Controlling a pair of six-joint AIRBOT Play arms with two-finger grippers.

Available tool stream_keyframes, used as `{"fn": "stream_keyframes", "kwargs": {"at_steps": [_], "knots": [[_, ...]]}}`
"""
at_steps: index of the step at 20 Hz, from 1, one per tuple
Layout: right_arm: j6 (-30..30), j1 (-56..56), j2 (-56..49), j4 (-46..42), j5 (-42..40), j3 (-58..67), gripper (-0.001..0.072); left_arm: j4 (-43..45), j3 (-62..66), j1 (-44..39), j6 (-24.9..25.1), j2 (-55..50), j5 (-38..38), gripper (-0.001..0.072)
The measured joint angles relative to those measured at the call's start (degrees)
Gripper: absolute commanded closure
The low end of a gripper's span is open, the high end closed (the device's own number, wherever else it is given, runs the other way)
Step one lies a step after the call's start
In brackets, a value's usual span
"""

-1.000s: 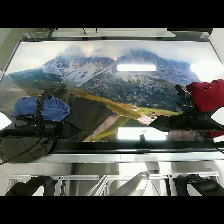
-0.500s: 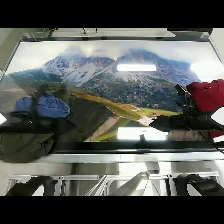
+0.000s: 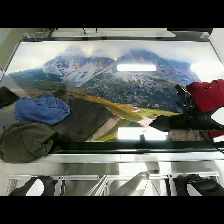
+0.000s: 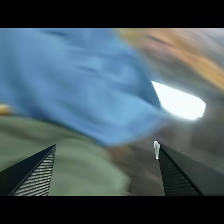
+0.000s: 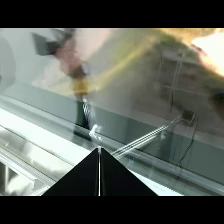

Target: Fold the shirts.

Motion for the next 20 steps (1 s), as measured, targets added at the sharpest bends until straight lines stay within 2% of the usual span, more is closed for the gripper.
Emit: {"fn": "stream_keyframes", "kwargs": {"at_steps": [4,11,12,14,15,17,20], "knots": [[0.0,0.0,0.0,0.0,0.0,0.0,0.0696,2.1,2.0,6.8,1.8,-11.1,0.6,-0.0007],[0.0,0.0,0.0,0.0,0.0,0.0,0.0696,-1.2,2.7,8.0,7.6,-29.1,4.2,0.0015],[0.0,0.0,0.0,0.0,0.0,0.0,0.0696,-2.4,2.7,8.0,8.3,-30.8,4.8,0.011],[0.0,0.0,0.0,0.0,-0.1,0.0,0.0696,-5.0,2.8,8.1,9.5,-33.4,5.8,0.0707],[0.0,0.0,0.0,0.0,-0.1,0.0,0.0696,-6.6,3.2,8.1,10.0,-34.2,5.9,0.0683],[0.0,0.0,0.0,0.0,-0.2,0.0,0.0696,-10.2,5.0,8.1,10.7,-35.2,5.4,0.0684],[0.0,0.0,0.0,0.0,-0.3,0.0,0.0696,-17.7,10.4,7.9,11.8,-35.8,0.2,0.0685]]}}
